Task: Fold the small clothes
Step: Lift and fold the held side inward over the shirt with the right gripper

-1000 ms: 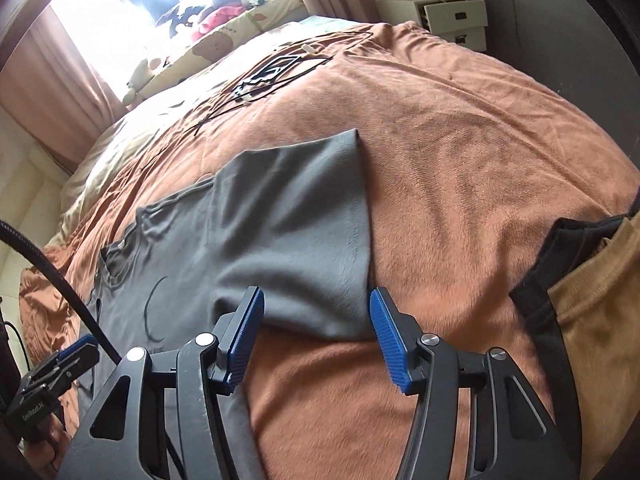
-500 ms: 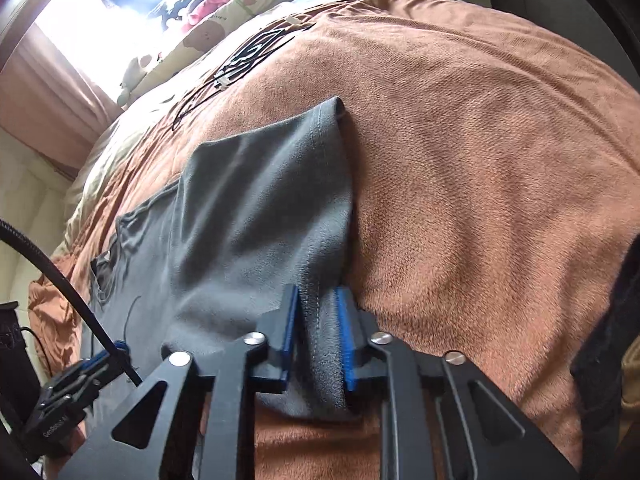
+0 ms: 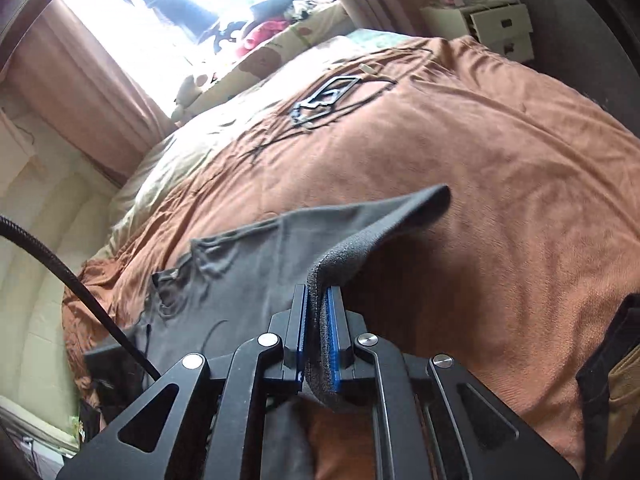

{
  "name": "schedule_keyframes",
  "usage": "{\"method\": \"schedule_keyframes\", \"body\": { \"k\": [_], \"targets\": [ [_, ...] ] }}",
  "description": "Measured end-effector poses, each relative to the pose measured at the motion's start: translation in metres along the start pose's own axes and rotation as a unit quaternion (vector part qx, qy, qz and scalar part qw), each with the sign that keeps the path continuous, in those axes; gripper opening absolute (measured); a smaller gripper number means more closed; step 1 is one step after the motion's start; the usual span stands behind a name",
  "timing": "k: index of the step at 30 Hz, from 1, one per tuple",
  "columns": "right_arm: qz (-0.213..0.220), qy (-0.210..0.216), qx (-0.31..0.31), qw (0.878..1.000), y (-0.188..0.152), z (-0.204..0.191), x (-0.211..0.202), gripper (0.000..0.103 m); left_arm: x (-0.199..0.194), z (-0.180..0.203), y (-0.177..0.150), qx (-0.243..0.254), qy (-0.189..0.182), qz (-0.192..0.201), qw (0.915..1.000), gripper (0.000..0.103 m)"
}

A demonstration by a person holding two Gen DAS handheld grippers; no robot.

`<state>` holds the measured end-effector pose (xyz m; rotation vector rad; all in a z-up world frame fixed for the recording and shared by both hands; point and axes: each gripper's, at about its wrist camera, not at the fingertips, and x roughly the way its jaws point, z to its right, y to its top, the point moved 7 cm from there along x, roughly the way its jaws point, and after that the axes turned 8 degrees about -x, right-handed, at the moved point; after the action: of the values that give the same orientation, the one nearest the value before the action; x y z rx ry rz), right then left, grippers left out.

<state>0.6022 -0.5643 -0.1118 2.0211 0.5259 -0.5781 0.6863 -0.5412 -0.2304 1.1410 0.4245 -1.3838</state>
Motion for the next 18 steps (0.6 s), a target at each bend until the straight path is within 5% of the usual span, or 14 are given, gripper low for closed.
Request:
{"method": "schedule_keyframes", "body": {
  "k": [6, 18],
  "targets": [
    [-0.005, 0.010, -0.024, 1.000, -0.001, -0.023, 0.001, 0.006, -0.014, -0.004, -0.003, 0.003, -0.012, -0.003, 0.9999, 0.020],
    [-0.044, 0.028, -0.059, 0.997, -0.022, -0.069, 0.031, 0.006, -0.082, -0.061, 0.015, -0.037, 0.028, 0.045, 0.9979, 0.020]
  ]
}}
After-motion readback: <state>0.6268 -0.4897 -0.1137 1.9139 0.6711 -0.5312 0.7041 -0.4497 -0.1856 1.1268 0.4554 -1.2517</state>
